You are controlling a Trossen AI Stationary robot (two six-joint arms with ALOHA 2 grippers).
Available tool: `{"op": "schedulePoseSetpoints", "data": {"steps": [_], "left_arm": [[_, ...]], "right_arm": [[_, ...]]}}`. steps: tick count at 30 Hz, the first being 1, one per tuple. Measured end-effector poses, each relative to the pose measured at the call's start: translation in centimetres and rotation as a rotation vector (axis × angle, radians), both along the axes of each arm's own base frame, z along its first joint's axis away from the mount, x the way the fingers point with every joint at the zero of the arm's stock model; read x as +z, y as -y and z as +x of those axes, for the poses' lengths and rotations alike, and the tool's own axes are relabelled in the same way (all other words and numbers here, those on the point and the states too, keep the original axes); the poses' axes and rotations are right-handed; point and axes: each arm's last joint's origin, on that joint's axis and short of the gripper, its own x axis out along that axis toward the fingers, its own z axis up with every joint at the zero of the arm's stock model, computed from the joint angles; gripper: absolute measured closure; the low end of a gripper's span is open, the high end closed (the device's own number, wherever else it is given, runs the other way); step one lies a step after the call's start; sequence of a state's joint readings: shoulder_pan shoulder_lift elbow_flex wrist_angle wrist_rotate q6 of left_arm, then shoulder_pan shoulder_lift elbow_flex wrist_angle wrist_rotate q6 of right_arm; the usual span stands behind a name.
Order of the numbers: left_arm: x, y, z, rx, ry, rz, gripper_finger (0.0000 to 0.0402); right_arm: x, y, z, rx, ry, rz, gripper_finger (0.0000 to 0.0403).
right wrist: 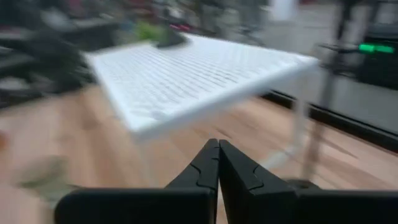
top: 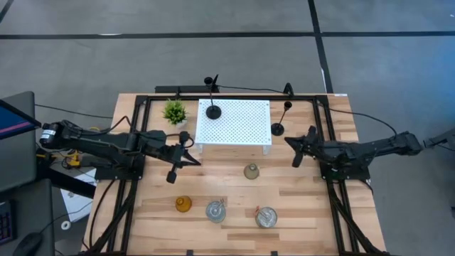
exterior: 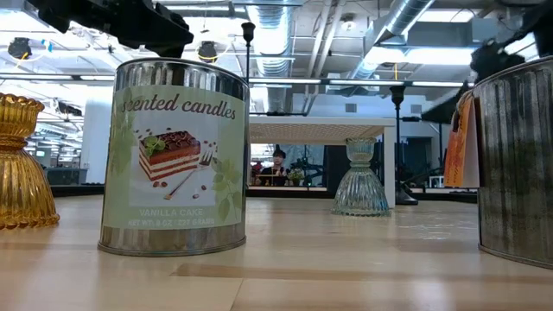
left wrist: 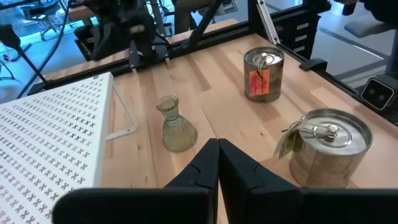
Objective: Pick & Place candle stick holders
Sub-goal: Align the black candle holder with the other black candle holder on the shelf
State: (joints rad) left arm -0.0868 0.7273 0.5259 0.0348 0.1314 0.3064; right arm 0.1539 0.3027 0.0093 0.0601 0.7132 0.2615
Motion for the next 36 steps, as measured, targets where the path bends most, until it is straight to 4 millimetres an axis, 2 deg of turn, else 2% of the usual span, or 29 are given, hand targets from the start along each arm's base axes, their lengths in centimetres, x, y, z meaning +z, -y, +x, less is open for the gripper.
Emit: {"op": "schedulePoseSetpoints", "data": {"steps": [3,10,18,24,27,36], "left_arm": [[0.1,0.0,0.0,0.000,0.007,-0.001,0.0393],[0.1,0.0,0.0,0.000,0.011,-0.001,0.0394],[0.1,0.0,0.0,0.007,0.012,0.000,0.0392],[0.2,0.0,0.0,0.008,0.018,-0.001,0.0394],[0.2,0.0,0.0,0.008,0.019,-0.001,0.0394],[0.2,0.0,0.1,0.008,0.019,-0.001,0.0394]], "right_arm": [[-0.7,0.1,0.3,-0.056,-0.070,-0.008,0.0403],[-1.6,0.0,0.6,-0.054,-0.166,-0.023,0.0403],[-1.7,0.1,0.7,-0.064,-0.178,-0.029,0.0403],[-1.5,1.0,0.8,-0.142,-0.146,-0.018,0.0399],[-1.5,1.4,0.7,-0.171,-0.146,-0.013,0.0377],[-1.5,2.1,0.7,-0.193,-0.130,0.033,0.0268]]}}
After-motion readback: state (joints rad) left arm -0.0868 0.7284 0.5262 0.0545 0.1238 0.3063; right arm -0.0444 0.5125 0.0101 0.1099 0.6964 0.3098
